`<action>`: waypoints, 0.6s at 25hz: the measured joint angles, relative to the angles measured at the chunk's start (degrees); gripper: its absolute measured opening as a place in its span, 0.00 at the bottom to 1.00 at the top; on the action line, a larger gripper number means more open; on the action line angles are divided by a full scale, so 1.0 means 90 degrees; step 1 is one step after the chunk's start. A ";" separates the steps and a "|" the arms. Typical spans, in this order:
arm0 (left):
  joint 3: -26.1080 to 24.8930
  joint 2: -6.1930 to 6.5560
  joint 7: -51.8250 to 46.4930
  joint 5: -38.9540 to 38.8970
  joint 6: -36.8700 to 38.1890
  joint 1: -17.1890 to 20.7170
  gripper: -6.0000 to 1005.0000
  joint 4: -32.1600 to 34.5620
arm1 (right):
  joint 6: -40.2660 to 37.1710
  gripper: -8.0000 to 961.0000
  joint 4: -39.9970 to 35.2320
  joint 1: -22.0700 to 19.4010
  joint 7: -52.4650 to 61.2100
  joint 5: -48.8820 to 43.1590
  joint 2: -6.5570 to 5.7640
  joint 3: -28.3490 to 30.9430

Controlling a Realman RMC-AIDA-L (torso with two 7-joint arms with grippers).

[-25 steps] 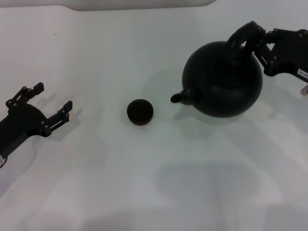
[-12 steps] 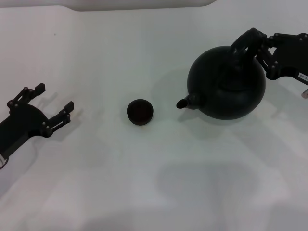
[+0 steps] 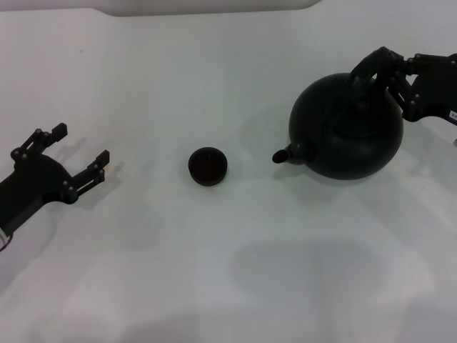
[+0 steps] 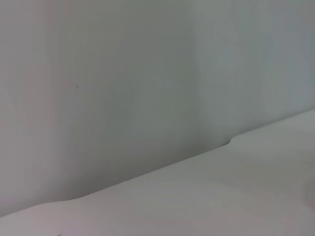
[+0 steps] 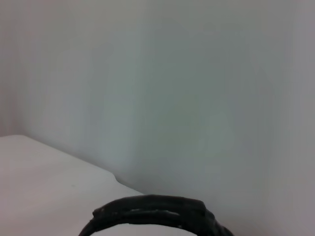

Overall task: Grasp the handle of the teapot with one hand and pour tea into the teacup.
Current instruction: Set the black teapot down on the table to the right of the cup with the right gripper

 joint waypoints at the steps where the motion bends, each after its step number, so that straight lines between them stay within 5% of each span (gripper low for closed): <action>1: 0.0000 0.0000 0.0000 0.0000 0.0000 0.0000 0.85 0.0000 | 0.0002 0.12 -0.0042 0.0019 -0.0007 -0.0013 0.0001 0.0018; 15: 0.0000 0.0000 0.0000 0.0000 -0.0001 -0.0003 0.85 0.0000 | 0.0042 0.12 -0.0412 0.0199 -0.0189 -0.0018 -0.0009 0.0088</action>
